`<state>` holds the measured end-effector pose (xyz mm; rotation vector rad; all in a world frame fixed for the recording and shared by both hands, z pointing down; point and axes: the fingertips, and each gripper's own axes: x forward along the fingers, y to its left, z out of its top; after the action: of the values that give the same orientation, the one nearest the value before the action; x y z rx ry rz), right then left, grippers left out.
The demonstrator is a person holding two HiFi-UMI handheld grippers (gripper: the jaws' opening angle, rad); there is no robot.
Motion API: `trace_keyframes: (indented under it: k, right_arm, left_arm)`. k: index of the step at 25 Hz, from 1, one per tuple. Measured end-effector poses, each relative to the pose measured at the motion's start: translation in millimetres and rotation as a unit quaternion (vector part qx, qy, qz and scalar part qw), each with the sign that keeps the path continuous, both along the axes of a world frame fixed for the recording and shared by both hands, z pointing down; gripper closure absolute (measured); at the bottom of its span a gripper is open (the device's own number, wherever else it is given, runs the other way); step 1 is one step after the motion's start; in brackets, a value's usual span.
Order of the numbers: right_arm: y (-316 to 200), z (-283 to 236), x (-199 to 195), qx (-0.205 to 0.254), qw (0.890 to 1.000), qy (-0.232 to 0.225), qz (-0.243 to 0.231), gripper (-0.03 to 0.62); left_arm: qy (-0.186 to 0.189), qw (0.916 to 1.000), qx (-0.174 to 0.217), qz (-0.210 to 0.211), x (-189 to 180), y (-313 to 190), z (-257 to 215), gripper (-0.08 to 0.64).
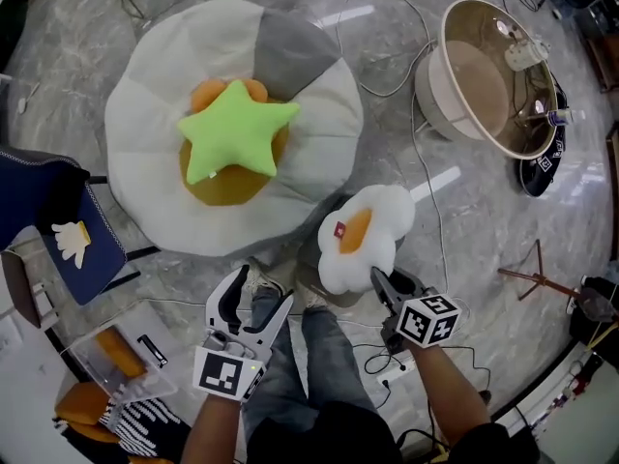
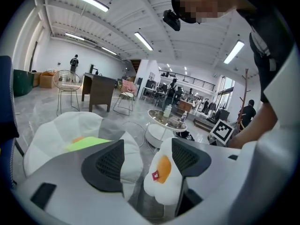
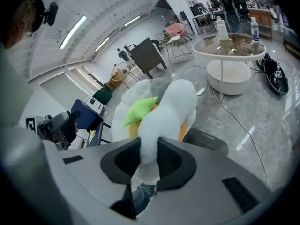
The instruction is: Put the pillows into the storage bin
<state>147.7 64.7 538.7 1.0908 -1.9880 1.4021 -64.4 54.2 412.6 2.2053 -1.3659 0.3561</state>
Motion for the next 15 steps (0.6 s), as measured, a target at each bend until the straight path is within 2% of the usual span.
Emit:
trace_keyframes:
  k: [7,11,15]
  right_arm:
    - [33,64,0,-0.058,0.998,0.026,-0.031,0.503]
    - [46,92,0,-0.098,0.995,0.018,-0.024,0.502]
    - [51,128,-5,-0.135,0.99,0.018,-0.038,0.502]
  left_arm:
    - [-0.006,0.9996,-0.021,0.018,4,9,17,0.225]
    - [-0.006,0.9992,-0.034,0.018,5,13,29,0.225]
    - [-0.003,0.9989,-0.045,0.01,5,16,38,0.225]
